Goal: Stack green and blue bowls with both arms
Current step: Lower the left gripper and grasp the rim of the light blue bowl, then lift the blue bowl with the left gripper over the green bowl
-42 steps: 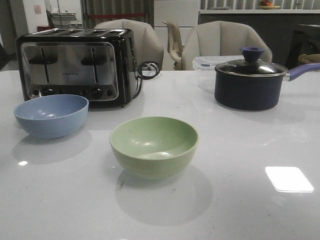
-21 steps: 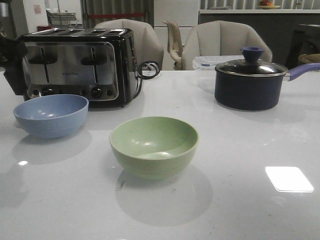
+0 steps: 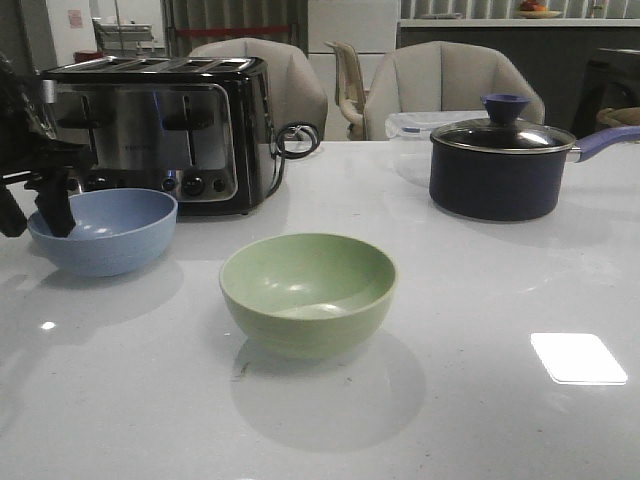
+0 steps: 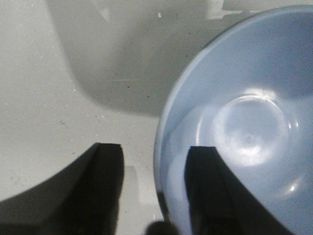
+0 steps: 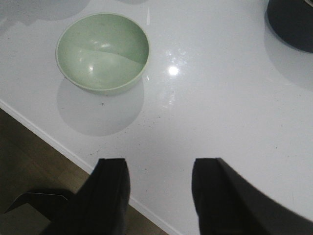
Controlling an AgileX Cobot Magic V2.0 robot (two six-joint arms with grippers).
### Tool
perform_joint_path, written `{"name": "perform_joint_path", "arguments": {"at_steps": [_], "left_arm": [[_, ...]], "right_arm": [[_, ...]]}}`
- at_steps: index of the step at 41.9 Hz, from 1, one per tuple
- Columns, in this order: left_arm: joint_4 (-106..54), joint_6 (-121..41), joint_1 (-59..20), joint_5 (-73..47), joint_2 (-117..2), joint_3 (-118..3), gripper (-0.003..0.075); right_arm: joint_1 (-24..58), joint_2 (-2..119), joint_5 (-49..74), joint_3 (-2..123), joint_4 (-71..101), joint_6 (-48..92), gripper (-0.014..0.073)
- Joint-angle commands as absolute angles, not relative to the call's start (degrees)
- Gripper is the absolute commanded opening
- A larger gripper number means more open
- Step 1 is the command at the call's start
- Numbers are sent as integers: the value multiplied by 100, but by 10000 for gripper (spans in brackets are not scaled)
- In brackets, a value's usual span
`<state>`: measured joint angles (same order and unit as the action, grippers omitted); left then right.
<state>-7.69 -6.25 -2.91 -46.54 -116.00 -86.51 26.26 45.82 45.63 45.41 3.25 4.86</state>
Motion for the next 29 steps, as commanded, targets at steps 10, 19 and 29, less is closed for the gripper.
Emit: {"name": "perform_joint_path", "arguments": {"at_steps": [10,19,29], "left_arm": [[-866,-631,-303,-4830,-11198,-9010,98],[-1669,-1394,-391,-5160,-10453,-9139,98],[-2509,-2151,-1040,-5231,-9784,-9139,98]], "right_arm": [[2616,4545,4235,4708,292,526,423],[2616,4545,4235,4708,292,526,423],[2616,4545,4235,4708,292,526,423]]}}
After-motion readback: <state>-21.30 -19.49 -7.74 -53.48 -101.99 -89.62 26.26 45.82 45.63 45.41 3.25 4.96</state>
